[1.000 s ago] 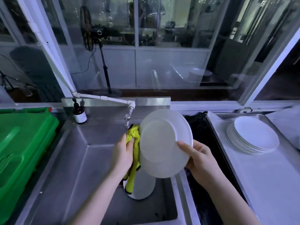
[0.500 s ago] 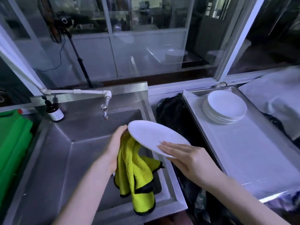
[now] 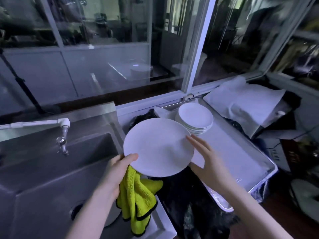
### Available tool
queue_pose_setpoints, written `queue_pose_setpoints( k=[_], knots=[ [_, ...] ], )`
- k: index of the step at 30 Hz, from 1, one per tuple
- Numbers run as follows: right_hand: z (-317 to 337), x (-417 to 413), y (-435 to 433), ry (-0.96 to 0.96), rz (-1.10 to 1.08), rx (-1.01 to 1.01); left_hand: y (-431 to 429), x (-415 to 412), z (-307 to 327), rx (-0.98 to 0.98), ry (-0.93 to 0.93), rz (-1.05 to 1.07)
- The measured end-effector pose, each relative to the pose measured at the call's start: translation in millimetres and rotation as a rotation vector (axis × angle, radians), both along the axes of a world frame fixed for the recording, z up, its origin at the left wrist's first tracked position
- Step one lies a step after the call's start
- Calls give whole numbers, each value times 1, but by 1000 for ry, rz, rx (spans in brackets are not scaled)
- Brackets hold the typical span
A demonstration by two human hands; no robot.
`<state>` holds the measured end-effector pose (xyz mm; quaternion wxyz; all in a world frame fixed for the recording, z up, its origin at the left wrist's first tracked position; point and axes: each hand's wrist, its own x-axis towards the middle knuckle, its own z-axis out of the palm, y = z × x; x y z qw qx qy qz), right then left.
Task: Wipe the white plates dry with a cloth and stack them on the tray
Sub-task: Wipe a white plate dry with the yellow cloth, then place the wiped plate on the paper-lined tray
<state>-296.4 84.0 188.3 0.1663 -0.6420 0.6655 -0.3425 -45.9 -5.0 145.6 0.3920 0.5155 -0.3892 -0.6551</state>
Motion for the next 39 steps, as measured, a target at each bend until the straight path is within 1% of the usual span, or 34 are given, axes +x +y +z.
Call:
queue_pose_setpoints(
  k=[3,4,5,8,10,12,16,18,21,24,28,32,35,39],
  knots=[
    [7,-16,-7,-720,-157,155,-13,-11,0,-46,-12,-38],
    [8,-20,-10,-861,-159,180,-17,-16,0,-52,-11,-54],
    [9,-22,-13,-898,-160,192,-20,-20,-2,-57,-12,-67],
    [0,-32,-23,-885,-294,143,-25,-38,-6,-87,-30,-85],
    [-7,-42,-31,-917,-367,114,-29,-53,-6,-131,-33,-93],
    [-11,-56,-40,-956,-399,97,-36,-70,-5,-198,-49,-106],
    [-19,-103,-66,-1041,-443,101,-54,-112,-4,-311,-224,-91],
    [-25,-131,-81,-1069,-451,132,-65,-131,-3,-342,-262,-121],
    [-36,-181,-108,-1089,-474,178,-85,-161,-3,-327,-301,-216],
    [-43,-228,-137,-1089,-493,195,-105,-196,-10,-318,-300,-275],
    [-59,-273,-179,-1044,-467,217,-137,-240,-28,-358,-332,-259],
    [-81,-297,-218,-923,-430,266,-164,-266,-58,-294,-409,-203],
    [-98,-307,-245,-833,-410,281,-179,-283,-70,-271,-512,-159],
    [-116,-314,-272,-774,-421,288,-197,-300,-81,-210,-613,-99]
  ],
)
